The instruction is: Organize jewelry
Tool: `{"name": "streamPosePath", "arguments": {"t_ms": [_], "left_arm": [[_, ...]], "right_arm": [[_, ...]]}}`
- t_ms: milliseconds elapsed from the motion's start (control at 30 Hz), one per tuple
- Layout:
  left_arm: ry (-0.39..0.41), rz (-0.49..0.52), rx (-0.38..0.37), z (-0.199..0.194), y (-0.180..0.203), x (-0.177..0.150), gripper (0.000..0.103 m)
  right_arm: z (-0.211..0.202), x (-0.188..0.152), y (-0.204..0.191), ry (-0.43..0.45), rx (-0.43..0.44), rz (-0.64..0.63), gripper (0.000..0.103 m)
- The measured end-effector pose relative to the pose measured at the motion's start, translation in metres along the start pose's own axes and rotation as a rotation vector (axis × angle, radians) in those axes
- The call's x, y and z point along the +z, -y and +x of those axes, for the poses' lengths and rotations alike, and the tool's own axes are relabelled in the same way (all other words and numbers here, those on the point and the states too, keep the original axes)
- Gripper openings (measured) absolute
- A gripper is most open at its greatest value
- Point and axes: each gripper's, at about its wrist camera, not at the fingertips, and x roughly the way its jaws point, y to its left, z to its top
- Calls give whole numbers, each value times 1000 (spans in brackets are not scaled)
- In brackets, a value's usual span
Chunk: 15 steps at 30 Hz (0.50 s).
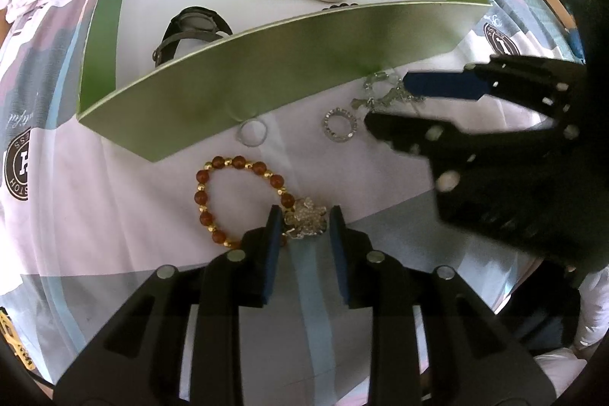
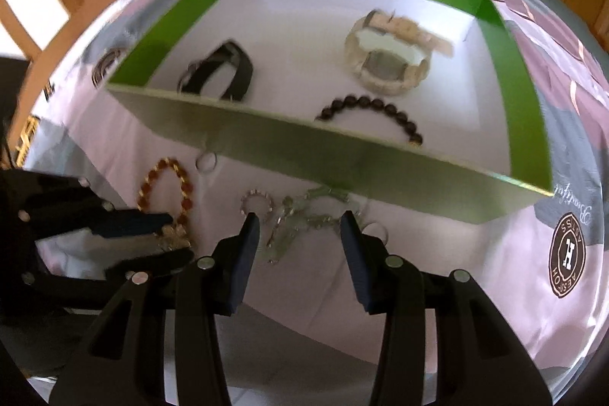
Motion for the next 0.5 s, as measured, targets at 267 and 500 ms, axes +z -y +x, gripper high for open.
{"name": "streamPosePath", "arguments": {"t_ms": [267, 500], "left_arm": [[10, 9, -12, -6, -2, 0, 30], [24, 39, -19, -15, 2, -2, 49]], "right_arm": [[2, 0, 3, -35, 6, 2, 10], [-27, 1, 23, 29, 17, 31, 5]]}}
